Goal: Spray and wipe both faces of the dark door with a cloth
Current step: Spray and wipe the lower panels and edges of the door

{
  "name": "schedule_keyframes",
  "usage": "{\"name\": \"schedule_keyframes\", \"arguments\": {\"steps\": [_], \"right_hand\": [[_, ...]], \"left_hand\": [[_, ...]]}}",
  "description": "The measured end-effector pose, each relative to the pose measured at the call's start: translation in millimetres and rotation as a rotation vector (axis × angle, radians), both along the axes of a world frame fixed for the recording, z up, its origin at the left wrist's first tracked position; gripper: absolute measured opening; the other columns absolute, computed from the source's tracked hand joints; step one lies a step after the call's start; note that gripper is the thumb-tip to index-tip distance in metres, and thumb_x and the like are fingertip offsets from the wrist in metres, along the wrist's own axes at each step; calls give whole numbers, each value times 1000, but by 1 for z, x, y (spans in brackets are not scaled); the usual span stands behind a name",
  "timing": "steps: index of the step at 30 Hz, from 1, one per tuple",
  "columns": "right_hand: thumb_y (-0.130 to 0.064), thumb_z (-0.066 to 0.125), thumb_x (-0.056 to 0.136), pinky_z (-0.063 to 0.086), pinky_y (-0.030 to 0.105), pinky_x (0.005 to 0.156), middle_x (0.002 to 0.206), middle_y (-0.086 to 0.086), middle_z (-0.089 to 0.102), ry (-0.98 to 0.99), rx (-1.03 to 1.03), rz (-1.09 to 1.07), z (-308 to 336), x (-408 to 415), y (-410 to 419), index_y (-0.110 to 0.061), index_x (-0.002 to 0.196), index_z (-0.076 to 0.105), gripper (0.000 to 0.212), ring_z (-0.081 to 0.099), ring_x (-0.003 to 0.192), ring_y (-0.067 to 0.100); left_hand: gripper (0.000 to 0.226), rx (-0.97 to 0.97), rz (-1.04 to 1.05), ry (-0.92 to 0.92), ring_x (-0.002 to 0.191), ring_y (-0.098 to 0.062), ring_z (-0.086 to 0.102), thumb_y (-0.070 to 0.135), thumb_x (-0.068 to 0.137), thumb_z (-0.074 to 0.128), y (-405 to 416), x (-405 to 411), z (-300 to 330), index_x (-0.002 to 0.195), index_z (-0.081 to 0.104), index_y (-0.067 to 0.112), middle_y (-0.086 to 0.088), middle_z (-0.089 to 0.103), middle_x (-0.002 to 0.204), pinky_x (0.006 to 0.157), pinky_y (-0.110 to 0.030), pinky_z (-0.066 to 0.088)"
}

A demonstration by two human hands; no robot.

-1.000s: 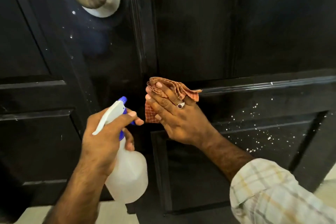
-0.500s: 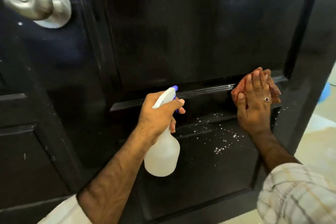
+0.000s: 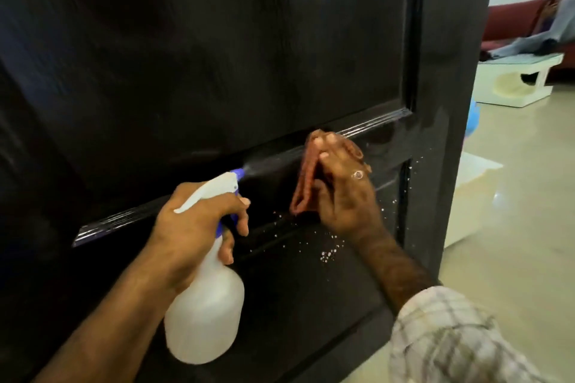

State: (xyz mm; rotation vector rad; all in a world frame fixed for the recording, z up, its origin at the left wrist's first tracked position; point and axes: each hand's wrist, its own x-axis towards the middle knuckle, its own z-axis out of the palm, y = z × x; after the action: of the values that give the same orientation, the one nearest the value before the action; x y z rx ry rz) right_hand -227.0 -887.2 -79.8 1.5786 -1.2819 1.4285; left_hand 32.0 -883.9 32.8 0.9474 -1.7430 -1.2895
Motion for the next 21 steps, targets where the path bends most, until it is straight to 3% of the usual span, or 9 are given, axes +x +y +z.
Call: {"name": "schedule_keyframes", "arguments": {"steps": [2, 5, 7, 10, 13, 15, 17, 19, 21], "right_hand": [[-13, 60, 107, 37, 55, 125, 163, 20, 47, -211, -47, -95, 9, -46, -5, -5, 153, 48, 48, 41, 155, 37], [-27, 45, 113, 30, 46, 130, 167, 12, 45, -745, -160, -224, 32, -68, -17, -9, 160, 48, 50, 34, 160, 30], [-22, 46, 111, 26, 42, 132, 164, 13, 48, -845, -232, -252, 41, -45, -31, -8, 156, 53, 48, 35, 159, 29], [-20, 51, 107, 33, 54, 127, 157, 20, 53, -680, -213, -177, 30, 31, -39, -6, 147, 62, 44, 41, 151, 29], [-25, 48, 107, 36, 58, 121, 154, 23, 54, -183, -12, -3, 3, 93, -18, -8, 148, 64, 46, 46, 148, 39], [-26, 52, 107, 39, 55, 119, 155, 18, 57, 149, -20, 49, 7, 72, -12, -12, 150, 62, 46, 50, 148, 36], [-24, 58, 104, 46, 58, 113, 148, 15, 64, 352, -90, -6, 10, 21, -20, -12, 146, 66, 44, 59, 139, 35], [-22, 65, 98, 48, 61, 108, 141, 15, 69, 250, -101, -127, 17, -35, -21, -11, 140, 68, 43, 65, 130, 37], [-15, 71, 93, 48, 59, 106, 139, 13, 68, 11, -80, -210, 22, -73, -12, -8, 133, 71, 41, 63, 128, 36]], "left_hand": [[25, 19, -29, -33, 45, -30, 46, 10, 94, 68, 0, -9, 1, 70, 74, 8, -21, 68, 72, 49, -36, 45], [26, -60, -74, -82, 43, -30, 48, 14, 96, 68, -4, -23, 5, 74, 72, 0, -21, 74, 78, 51, -37, 49], [23, -103, -95, -83, 42, -30, 48, 15, 96, 68, -7, -29, 11, 81, 73, -2, -18, 77, 84, 51, -38, 51], [15, -115, -97, -75, 42, -28, 49, 16, 93, 71, -9, -29, 22, 89, 73, 1, -19, 77, 88, 52, -39, 50], [20, -98, -122, -33, 37, -28, 46, 19, 85, 70, -11, -12, 37, 85, 72, -1, -23, 74, 81, 46, -37, 46], [25, -72, -137, -45, 33, -27, 42, 17, 85, 65, -12, 0, 47, 86, 68, -8, -19, 67, 63, 43, -35, 44], [25, -60, -125, -61, 33, -26, 41, 18, 84, 65, -9, 8, 55, 83, 68, -6, -22, 66, 65, 44, -34, 45], [19, -63, -91, -38, 35, -25, 41, 17, 80, 68, -7, 11, 57, 80, 69, -2, -29, 71, 83, 45, -34, 45], [12, -68, -55, -28, 37, -26, 41, 8, 86, 67, -8, 8, 51, 82, 70, -3, -31, 72, 89, 47, -34, 45]]}}
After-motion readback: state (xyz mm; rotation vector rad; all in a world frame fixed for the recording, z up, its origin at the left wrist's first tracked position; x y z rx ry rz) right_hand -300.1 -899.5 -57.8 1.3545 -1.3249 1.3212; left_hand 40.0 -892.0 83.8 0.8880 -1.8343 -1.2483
